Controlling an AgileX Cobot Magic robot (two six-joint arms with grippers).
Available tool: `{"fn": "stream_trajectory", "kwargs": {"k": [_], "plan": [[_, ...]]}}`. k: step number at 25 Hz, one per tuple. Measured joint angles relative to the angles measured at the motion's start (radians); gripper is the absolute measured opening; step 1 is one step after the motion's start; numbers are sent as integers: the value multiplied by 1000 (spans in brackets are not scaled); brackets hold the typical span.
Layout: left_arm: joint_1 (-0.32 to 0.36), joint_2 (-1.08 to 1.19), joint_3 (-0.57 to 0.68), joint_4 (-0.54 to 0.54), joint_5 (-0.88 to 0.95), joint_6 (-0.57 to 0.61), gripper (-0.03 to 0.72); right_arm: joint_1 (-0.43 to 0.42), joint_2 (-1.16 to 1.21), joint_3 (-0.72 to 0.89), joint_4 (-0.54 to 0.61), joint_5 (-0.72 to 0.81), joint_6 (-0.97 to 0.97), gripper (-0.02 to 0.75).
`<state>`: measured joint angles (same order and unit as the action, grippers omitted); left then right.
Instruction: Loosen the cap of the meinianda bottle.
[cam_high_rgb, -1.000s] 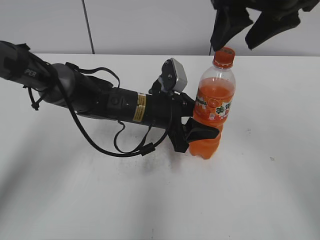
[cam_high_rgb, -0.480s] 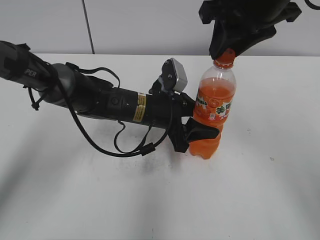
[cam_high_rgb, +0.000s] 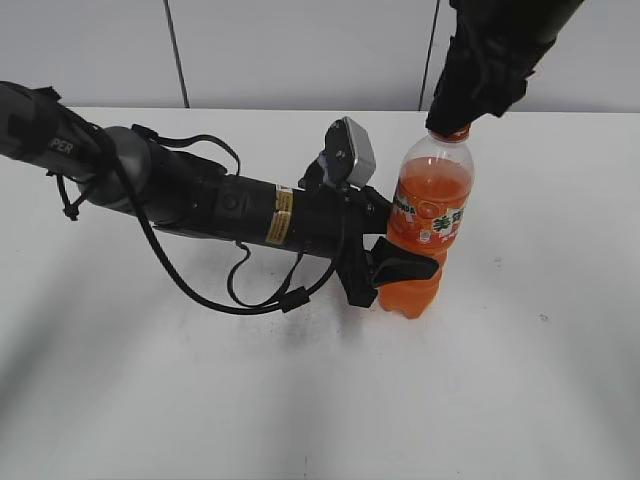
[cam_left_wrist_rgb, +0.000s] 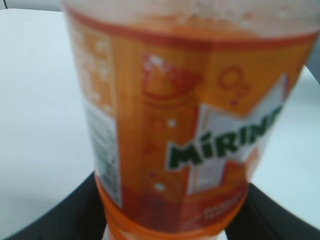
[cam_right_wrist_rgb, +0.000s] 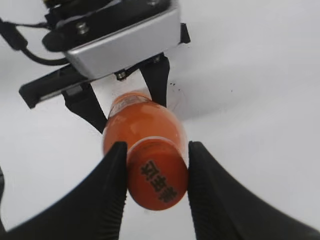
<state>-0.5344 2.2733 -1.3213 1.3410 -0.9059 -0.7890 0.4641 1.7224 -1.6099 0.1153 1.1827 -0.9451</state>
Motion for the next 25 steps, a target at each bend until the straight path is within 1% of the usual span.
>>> {"fn": "stream_trajectory", "kwargs": {"k": [4, 6, 7, 11, 12, 14, 16, 19, 22, 24, 25], "plan": [[0, 0, -1, 3, 0, 0, 403, 0, 0, 0, 4, 0, -71, 273], [0, 0, -1, 4, 0, 0, 403, 0, 0, 0, 7, 0, -68, 295], [0, 0, -1, 6, -1, -1, 403, 0, 0, 0, 3, 1, -57, 332], [1, 0, -1, 8, -3, -3, 403, 0, -19, 0, 27, 14, -2, 580], [1, 0, -1, 9, -3, -3, 403, 0, -31, 0, 46, 16, 6, 615], [2, 0, -1, 10, -3, -3, 403, 0, -67, 0, 75, 17, 33, 620], [3, 0, -1, 12, -4, -3, 403, 0, -100, 0, 82, 17, 121, 577], [3, 0, -1, 12, -4, -3, 403, 0, -130, 0, 61, 16, 402, 538], [3, 0, -1, 13, -4, -3, 403, 0, -134, 0, 14, 15, 782, 529], [3, 0, -1, 13, -5, -3, 403, 0, -131, 0, 1, 11, 906, 526], [3, 0, -1, 13, -5, -3, 403, 0, -125, 0, 1, 7, 938, 524]]}}
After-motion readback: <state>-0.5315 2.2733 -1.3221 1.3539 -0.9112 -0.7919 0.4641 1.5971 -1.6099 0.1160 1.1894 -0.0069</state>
